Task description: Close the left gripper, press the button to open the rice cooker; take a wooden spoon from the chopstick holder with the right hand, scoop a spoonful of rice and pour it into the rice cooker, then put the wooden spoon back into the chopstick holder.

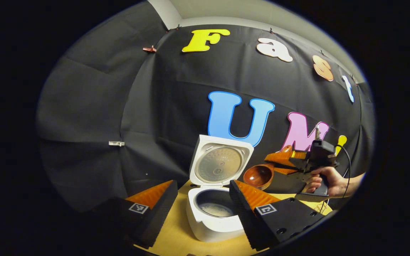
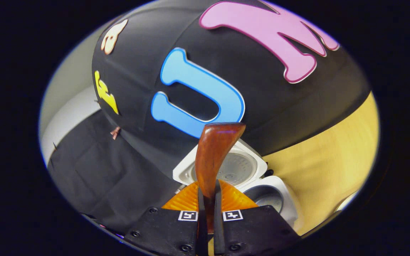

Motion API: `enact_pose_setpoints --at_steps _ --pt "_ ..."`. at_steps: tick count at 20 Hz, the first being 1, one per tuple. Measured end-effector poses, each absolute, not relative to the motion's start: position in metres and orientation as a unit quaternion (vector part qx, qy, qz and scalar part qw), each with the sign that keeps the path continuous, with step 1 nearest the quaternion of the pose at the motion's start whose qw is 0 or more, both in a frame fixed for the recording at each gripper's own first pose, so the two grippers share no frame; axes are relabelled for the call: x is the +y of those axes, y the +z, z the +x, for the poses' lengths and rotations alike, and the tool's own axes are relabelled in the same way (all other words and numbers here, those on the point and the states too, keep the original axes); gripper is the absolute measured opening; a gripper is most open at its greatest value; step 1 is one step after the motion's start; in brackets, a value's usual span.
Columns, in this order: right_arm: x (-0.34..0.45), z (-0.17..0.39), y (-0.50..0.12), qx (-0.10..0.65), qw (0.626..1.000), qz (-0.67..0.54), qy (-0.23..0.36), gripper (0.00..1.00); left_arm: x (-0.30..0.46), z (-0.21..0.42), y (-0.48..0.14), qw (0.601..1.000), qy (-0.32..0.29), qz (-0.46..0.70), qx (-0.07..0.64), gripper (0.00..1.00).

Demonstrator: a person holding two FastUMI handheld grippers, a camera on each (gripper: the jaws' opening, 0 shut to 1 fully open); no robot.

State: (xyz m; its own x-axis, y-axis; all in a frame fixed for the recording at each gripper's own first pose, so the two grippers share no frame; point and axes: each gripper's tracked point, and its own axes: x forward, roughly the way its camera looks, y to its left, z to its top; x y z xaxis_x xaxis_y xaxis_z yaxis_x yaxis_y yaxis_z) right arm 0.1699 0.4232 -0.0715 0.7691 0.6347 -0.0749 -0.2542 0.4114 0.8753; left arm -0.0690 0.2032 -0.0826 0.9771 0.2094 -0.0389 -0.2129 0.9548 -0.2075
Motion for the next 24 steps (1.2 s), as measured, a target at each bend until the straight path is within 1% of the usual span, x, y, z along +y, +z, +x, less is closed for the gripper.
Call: enact_pose_setpoints --at_steps 3,6,10,13,17,18,19,22,23,24 --pt "0.377 0.163 -0.057 0.180 0.813 0.487 0.263 0.10 0.188 -0.059 -0.076 0.991 0.093 -0.100 0.008 0.93" --pt "0.307 0.151 -0.054 0.151 0.834 0.475 0.236 0.10 0.171 -0.049 -0.070 0.992 0.077 -0.098 0.007 0.93" --pt "0.205 0.136 -0.061 0.120 0.859 0.465 0.179 0.10 0.144 -0.036 -0.066 0.994 0.057 -0.095 0.009 0.93" --pt "0.130 0.116 -0.079 0.110 0.878 0.448 0.127 0.10 0.123 -0.027 -0.066 0.994 0.044 -0.096 0.013 0.93" --pt "0.038 0.090 -0.106 0.101 0.890 0.441 0.054 0.10 0.099 -0.019 -0.063 0.994 0.033 -0.100 0.020 0.93" --pt "0.016 0.084 -0.117 0.101 0.895 0.434 0.035 0.22 0.093 -0.017 -0.061 0.994 0.026 -0.105 0.022 0.93" --pt "-0.006 0.079 -0.129 0.102 0.898 0.429 0.015 0.10 0.087 -0.016 -0.061 0.994 0.024 -0.107 0.025 0.93" --pt "-0.062 0.064 -0.164 0.110 0.899 0.422 -0.036 0.10 0.074 -0.016 -0.061 0.994 0.021 -0.101 0.035 0.93" --pt "-0.074 0.060 -0.178 0.119 0.900 0.416 -0.053 0.22 0.071 -0.017 -0.061 0.994 0.021 -0.097 0.038 0.93" --pt "-0.084 0.057 -0.194 0.127 0.903 0.405 -0.065 0.10 0.067 -0.018 -0.060 0.995 0.022 -0.094 0.040 0.93"
